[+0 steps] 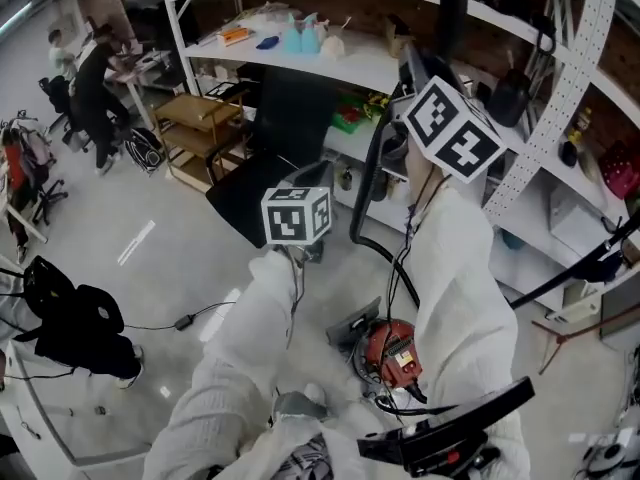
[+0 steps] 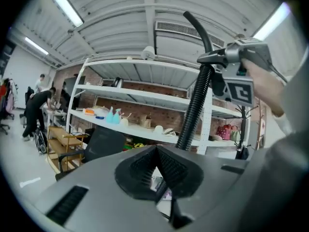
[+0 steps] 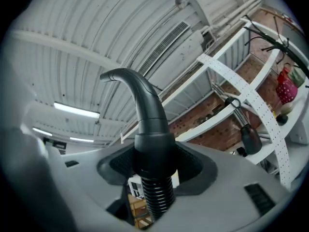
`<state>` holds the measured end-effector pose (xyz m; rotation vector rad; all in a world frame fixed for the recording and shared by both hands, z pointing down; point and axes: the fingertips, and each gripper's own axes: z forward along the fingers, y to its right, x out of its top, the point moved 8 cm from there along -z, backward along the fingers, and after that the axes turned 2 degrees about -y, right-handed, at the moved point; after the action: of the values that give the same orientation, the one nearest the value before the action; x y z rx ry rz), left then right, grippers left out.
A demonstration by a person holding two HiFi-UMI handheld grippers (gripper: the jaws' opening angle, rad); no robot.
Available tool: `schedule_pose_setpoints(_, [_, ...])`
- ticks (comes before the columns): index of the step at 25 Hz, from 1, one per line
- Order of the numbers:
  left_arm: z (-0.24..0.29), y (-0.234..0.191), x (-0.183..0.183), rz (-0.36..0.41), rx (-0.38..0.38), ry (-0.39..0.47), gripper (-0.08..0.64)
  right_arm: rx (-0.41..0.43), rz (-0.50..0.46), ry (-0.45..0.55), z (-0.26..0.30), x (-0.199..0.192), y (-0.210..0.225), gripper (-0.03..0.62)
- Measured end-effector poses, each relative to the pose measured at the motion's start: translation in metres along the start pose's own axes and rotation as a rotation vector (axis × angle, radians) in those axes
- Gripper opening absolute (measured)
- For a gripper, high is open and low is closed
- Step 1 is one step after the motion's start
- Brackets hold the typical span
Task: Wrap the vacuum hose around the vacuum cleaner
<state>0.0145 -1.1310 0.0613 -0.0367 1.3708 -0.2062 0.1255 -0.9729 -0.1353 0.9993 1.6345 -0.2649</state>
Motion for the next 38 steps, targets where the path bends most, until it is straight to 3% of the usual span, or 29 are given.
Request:
schedule_pose_setpoints(3, [-0.007,-0.035,-0.016,-0.081,0.050,-0.030,-0.003,0.052,-0.019,-0.106,0.010,-0.053,-0.029,0.242])
schedule_pose_setpoints(9, [-0.083,-0.066,-0.066,-0.123,0.215,-0.090,-0.003,0.177,0.240,-0.342,-0.037,-0.154,-0.076,0.242])
schedule_pose_setpoints(15, [-0.157,-0.043,-0.146,-0.216,0.470,-0.103,-0.003,0.330,0.420,-0.527,-0.125,-0.232,-0.066,0.242])
schedule_pose_setpoints(18, [-0.212,0.011,-0.199,-0.286,0.605,-0.089,-0.003,0.413,0.496,-0.641,-0.209,-0.260,-0.052,0.242])
schedule_pose_setpoints(25, [-0.319,0.175,-0.285,-0.399,0.826,-0.107,-0.003,0.542,0.492,-0.936,-0.382,-0.275,0.000,0.242])
schedule_pose_setpoints(30, [-0.399,0.235,-0.302,-0.384,0.932,-0.130,-0.003,0.618,0.504,-1.042,-0.452,-0.268,0.028,0.242])
schedule_pose_setpoints(32, [-0.423,0.253,-0.312,-0.411,0.976,-0.118,-0.003,0.640,0.496,-1.067,-0.475,-0.266,0.042,0.242])
schedule_pose_setpoints(35, [-0.435,0.289,-0.329,-0.483,1.008,-0.090,-0.003,0.673,0.479,-1.100,-0.511,-0.259,0.065,0.242])
schedule_pose_setpoints(38, [-0.430,0.340,-0.337,-0.485,1.009,-0.071,-0.003,0.716,0.471,-1.118,-0.545,-0.241,0.087,0.242])
